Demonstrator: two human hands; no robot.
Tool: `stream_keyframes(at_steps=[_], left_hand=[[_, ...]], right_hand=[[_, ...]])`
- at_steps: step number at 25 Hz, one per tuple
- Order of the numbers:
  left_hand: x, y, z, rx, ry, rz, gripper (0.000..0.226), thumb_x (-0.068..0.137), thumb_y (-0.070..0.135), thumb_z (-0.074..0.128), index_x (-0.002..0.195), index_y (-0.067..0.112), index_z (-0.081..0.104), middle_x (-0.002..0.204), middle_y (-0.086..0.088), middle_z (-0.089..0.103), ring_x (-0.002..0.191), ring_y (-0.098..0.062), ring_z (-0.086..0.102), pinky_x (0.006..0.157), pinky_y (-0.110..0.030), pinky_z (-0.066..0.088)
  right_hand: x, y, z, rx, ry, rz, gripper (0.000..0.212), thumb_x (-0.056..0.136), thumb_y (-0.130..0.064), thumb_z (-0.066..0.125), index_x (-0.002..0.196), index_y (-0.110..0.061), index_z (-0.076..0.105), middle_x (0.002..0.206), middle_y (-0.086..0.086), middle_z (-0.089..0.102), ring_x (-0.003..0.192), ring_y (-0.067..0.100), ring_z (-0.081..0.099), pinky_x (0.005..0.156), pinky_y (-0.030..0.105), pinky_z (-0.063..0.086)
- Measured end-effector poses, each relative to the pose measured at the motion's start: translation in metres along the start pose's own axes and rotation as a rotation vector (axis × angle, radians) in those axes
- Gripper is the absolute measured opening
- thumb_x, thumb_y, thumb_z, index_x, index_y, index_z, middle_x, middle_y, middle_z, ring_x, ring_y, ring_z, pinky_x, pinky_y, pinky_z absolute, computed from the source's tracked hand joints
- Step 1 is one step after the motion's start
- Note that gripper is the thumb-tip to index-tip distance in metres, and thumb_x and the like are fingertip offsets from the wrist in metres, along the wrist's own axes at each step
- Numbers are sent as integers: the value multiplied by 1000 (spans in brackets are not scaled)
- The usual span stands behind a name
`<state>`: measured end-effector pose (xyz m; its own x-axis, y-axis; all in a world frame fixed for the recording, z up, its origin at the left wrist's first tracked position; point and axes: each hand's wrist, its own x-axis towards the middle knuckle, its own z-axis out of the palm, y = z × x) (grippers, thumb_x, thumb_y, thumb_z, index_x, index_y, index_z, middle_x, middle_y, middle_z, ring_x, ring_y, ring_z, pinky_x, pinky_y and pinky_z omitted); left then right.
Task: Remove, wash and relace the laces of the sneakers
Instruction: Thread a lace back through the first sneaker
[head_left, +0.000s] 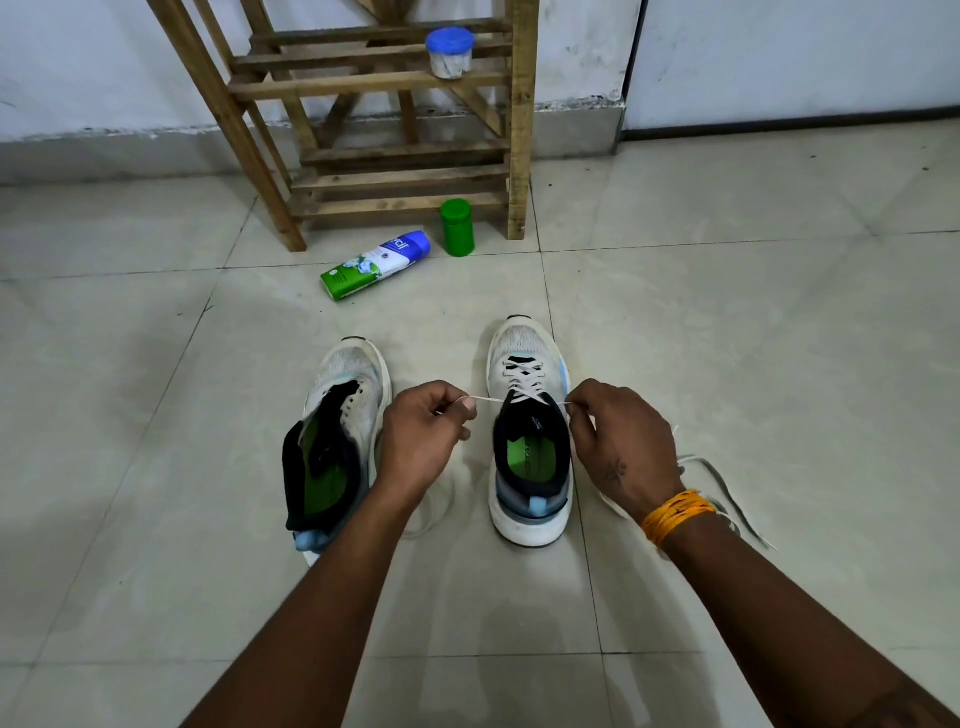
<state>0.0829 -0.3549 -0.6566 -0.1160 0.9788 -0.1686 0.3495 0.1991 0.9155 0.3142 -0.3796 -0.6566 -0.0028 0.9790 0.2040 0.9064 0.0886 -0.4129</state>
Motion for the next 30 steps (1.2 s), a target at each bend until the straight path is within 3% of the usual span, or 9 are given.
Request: stream_keyframes(at_steps=[3, 7, 12, 15, 17, 20, 25, 27, 30], left_hand=[[0, 17, -12, -26, -96, -21, 8, 90, 18, 75, 84, 17, 80, 73, 0, 76, 51, -14, 61, 60, -33, 53], [-2, 54, -25, -71, -184, -33, 6, 92, 11, 74, 94, 10, 79, 77, -11, 77, 48, -14, 53, 54, -27, 46], [-12, 110, -31, -155, -239, 25, 12, 93, 11, 72, 93, 1, 77, 80, -15, 76, 55, -16, 55, 59, -30, 49], [-18, 134, -35, -186, -281, 78, 22, 97, 2, 56, 101, 4, 77, 88, -15, 78, 65, -19, 64, 66, -30, 56], [-17, 141, -38, -201, -307, 90, 29, 95, -5, 49, 105, 3, 76, 93, -16, 78, 74, -23, 70, 74, -34, 60], [-14, 141, -38, -167, -310, 91, 23, 93, -8, 57, 106, 1, 74, 93, -16, 78, 77, -26, 74, 76, -35, 62], [-3, 129, -31, 212, -6, 244, 17, 93, 25, 71, 79, 16, 77, 62, 3, 67, 52, -13, 55, 60, -30, 49], [-1, 128, -29, 334, 140, 247, 29, 89, 36, 70, 72, 12, 74, 60, -6, 61, 56, -22, 53, 58, -32, 44], [-2, 129, -28, 395, 257, 171, 36, 82, 39, 62, 67, 7, 69, 55, -14, 56, 59, -33, 56, 59, -38, 49]], right_hand=[[10, -9, -27, 422, -125, 174, 11, 92, -16, 61, 98, -26, 63, 72, -5, 71, 66, 18, 64, 59, 32, 48], [26, -36, -73, 823, -231, 246, 10, 93, -1, 62, 90, -9, 67, 72, 11, 74, 50, 18, 56, 47, 22, 43], [34, -62, -103, 957, -245, 205, 10, 97, -2, 62, 97, -1, 72, 84, 19, 75, 60, 22, 62, 47, 15, 40], [37, -66, -111, 1034, -278, 184, 25, 99, -3, 51, 105, -8, 74, 92, 11, 78, 78, 24, 73, 55, 28, 46], [38, -64, -114, 1018, -252, 169, 26, 98, -2, 52, 107, -12, 75, 93, 6, 79, 88, 23, 76, 60, 32, 51], [40, -60, -109, 825, -121, 108, 13, 96, -12, 66, 96, -19, 77, 83, -3, 79, 81, 15, 76, 60, 28, 54], [50, -52, -92, 222, 164, -44, 21, 92, -43, 72, 76, -29, 71, 76, -10, 64, 70, 9, 59, 63, 31, 45], [54, -54, -88, 182, 175, -9, 21, 92, -43, 71, 77, -29, 70, 78, -9, 65, 73, 14, 61, 63, 31, 43], [56, -58, -81, 390, 141, 116, 10, 89, -31, 72, 91, -27, 64, 69, -4, 70, 71, 18, 65, 67, 31, 48]])
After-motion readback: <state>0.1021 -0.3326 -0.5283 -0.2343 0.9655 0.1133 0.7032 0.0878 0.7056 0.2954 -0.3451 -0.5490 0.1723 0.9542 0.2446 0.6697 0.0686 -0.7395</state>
